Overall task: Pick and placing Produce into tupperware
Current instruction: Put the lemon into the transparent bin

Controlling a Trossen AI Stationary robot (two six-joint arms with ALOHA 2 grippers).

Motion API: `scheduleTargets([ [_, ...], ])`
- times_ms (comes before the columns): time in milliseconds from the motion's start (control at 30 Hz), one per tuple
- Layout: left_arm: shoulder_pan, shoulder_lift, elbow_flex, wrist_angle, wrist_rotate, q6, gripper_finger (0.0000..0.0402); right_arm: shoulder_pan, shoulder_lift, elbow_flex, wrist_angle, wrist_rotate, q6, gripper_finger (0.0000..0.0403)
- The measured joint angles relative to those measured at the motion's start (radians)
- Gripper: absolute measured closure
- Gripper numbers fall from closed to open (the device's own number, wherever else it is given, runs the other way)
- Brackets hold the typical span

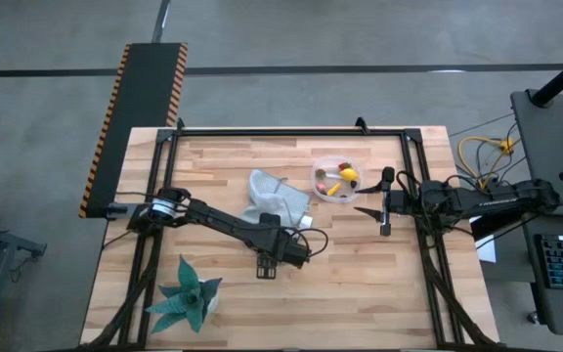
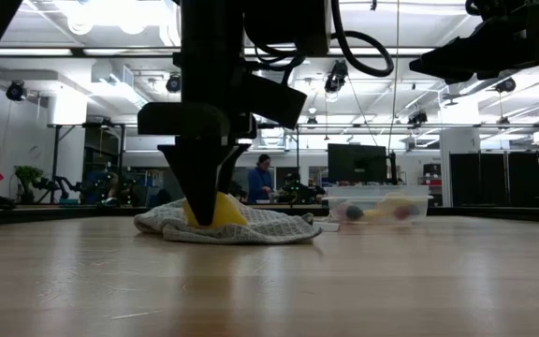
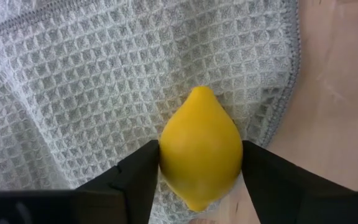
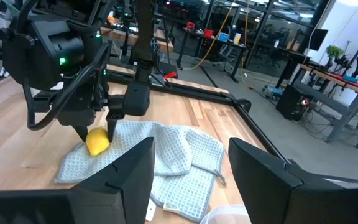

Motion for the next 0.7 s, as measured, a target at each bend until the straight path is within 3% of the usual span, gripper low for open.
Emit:
scheduleTargets([
  [167, 0.000, 0.000, 0.001, -0.002, 0.003, 0.000, 0.0226, 0.000, 0.000, 0.000, 0.000, 0.000, 0.000, 0.0204],
  [700, -0.001, -0.037, 0.028, -0.062, 0.007, 0.003, 0.0229, 0.000, 0.000, 0.000, 0.000, 0.000, 0.000, 0.0204],
])
